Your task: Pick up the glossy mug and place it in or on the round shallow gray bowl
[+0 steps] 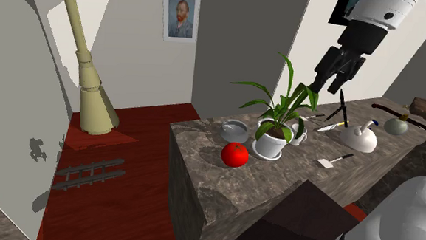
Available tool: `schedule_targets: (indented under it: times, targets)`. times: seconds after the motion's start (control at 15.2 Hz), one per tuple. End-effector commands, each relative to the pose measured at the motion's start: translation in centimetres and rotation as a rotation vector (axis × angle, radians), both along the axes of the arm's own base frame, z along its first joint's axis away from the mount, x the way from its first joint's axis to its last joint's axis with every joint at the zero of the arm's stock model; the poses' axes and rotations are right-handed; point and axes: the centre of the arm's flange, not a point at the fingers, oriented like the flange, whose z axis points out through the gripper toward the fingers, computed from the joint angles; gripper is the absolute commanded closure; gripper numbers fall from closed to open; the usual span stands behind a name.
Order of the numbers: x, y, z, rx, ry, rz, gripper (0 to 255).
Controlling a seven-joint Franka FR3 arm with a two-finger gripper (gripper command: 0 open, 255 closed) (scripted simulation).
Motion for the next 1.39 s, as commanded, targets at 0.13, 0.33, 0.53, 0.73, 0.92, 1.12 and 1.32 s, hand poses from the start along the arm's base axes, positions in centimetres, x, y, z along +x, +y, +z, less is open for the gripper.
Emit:
schedule_targets:
  times: [0.13, 0.33, 0.53, 0.73, 0.92, 1.12, 1.32]
  targets:
    - [0.7, -1.9, -1.6, -0.003, 0.001, 0.001, 0]
    - [1.6, -4.8, -4.0, -0.008, 0.002, 0.001, 0]
    - [2.6, -7.7, -6.5, -0.013, 0.003, 0.002, 0]
    - [3.6, -10.7, -8.9, -0.018, 0.005, 0.003, 0]
    - [4.6, -13.6, -11.2, -0.023, 0.006, 0.004, 0]
    - [5.5, -16.5, -13.6, -0.028, 0.007, 0.005, 0]
    - [6.5, -19.5, -16.0, -0.033, 0.008, 0.006, 0]
